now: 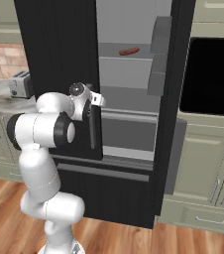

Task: Move the hot dog bun to the plate on the dining table and place the condiment next to that plate. Then navigate to the fridge and take the sausage and place it on the plate as well.

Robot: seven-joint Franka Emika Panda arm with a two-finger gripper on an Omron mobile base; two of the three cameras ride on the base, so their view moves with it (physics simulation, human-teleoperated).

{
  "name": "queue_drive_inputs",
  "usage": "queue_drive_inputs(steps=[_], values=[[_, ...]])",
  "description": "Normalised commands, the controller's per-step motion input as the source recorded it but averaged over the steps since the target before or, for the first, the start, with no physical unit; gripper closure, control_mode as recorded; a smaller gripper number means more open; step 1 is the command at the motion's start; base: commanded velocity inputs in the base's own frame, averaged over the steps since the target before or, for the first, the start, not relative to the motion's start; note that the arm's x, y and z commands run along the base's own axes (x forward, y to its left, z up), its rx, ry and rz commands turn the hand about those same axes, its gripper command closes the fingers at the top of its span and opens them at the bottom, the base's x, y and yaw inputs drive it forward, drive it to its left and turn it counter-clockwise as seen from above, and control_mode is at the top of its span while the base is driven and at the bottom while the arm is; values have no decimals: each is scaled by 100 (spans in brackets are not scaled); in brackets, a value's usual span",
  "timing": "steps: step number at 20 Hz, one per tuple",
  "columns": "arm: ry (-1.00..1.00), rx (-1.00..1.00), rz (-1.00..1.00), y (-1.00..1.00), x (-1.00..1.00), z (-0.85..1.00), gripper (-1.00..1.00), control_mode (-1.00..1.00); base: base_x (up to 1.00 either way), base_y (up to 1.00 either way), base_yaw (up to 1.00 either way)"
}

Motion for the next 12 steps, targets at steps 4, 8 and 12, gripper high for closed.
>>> queue_drive_inputs(steps=[4, 8, 12], values=[[0, 0, -3, 19, 55, -27, 100, -100, 0, 0, 0], [-1, 0, 0, 20, 11, -11, 100, -100, 0, 0, 0], [1, 2, 0, 50, -5, -1, 100, -100, 0, 0, 0]])
